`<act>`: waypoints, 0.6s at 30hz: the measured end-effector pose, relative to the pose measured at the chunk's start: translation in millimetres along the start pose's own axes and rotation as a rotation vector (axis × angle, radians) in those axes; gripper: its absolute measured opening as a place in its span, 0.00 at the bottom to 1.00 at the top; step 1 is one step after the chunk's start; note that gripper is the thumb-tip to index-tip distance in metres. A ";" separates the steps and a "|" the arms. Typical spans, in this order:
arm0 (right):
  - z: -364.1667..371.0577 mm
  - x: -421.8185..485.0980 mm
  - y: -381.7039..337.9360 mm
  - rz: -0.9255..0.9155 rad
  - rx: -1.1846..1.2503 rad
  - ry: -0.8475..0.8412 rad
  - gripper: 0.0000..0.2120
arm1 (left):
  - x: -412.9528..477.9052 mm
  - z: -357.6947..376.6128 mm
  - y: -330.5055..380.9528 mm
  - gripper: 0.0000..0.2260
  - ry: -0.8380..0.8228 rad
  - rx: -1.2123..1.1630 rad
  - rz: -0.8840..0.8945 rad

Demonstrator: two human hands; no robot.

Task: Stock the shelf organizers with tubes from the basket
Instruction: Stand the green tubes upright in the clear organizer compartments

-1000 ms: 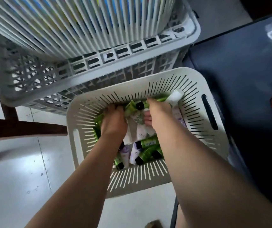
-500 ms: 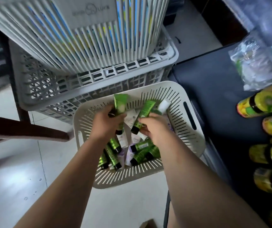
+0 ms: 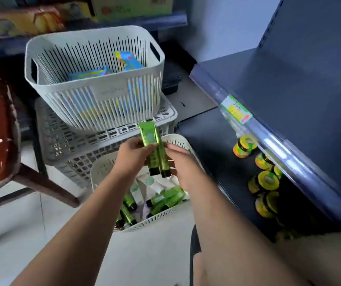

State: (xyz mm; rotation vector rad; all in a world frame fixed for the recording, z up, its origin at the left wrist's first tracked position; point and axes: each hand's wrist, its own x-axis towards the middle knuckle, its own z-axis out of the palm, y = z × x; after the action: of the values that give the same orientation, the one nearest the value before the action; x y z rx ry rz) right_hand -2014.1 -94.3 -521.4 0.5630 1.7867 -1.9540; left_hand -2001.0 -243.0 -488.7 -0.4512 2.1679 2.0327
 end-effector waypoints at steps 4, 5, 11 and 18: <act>-25.5 -41.2 -38.4 -0.142 0.039 0.035 0.16 | -22.8 25.4 44.5 0.07 -0.059 -0.046 0.089; -32.3 -51.6 -48.8 -0.177 0.014 0.059 0.18 | -29.1 33.1 56.3 0.08 -0.081 -0.062 0.113; -86.9 -129.0 -114.4 -0.430 0.002 0.202 0.07 | -71.1 82.6 133.7 0.05 -0.262 -0.139 0.270; -181.8 -236.9 -138.6 -0.652 0.045 0.473 0.07 | -129.4 165.5 197.7 0.07 -0.496 -0.106 0.431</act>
State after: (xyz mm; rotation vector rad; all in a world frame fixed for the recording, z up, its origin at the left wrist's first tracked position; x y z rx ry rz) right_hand -1895.6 107.3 -289.6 0.5312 2.4597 -2.4322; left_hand -1956.5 -54.1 -275.3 0.5101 1.9645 2.1605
